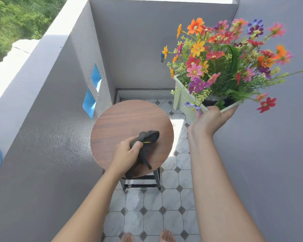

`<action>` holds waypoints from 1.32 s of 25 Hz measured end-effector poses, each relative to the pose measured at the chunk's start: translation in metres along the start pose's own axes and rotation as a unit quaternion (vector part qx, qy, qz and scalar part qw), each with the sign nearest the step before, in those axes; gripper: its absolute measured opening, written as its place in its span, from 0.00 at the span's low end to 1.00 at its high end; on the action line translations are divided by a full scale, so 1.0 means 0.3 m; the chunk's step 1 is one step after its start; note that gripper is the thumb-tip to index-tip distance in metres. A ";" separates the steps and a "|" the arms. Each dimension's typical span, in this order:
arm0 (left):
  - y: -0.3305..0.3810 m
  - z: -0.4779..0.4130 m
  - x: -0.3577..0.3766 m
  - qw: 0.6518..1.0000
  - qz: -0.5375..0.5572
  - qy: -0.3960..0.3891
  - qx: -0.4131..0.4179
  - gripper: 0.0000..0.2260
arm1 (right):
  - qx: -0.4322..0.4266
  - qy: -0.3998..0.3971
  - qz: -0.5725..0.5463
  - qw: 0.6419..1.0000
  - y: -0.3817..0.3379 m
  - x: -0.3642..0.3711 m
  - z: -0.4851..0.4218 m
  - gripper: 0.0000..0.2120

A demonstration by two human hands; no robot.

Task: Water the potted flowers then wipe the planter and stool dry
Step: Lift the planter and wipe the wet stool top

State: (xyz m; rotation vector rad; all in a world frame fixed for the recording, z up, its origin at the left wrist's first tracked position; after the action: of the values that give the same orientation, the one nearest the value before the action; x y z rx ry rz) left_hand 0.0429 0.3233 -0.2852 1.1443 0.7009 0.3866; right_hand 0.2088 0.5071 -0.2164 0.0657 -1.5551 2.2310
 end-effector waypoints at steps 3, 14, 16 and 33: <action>-0.024 -0.014 0.045 0.974 0.165 -0.097 -0.125 0.10 | 0.002 0.002 -0.001 1.000 -0.005 -0.005 0.003 0.35; 0.042 -0.065 -0.033 0.954 -0.211 0.069 0.202 0.18 | -0.006 -0.007 0.005 1.000 0.010 -0.019 -0.008 0.36; 0.003 -0.034 0.117 0.922 -0.306 -0.094 0.219 0.28 | 0.000 -0.003 0.010 1.000 0.015 -0.022 -0.004 0.36; -0.184 -0.162 -0.029 0.900 -0.391 -0.115 0.155 0.33 | 0.004 0.000 0.036 0.999 0.008 -0.102 -0.031 0.35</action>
State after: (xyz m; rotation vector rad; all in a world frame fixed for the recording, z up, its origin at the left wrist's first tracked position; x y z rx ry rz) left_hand -0.0003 0.3306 -0.3448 1.0784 0.9663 -0.5542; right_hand 0.2377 0.5054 -0.2301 0.0130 -1.5729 2.2912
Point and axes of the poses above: each hand's wrist, its own z-axis away from the middle knuckle, its own x-axis out of the palm, y = z × x, the point moved 8 cm from there along -z, towards the middle knuckle, and after that the axes turned 12 degrees about z, right-handed, at the moved point
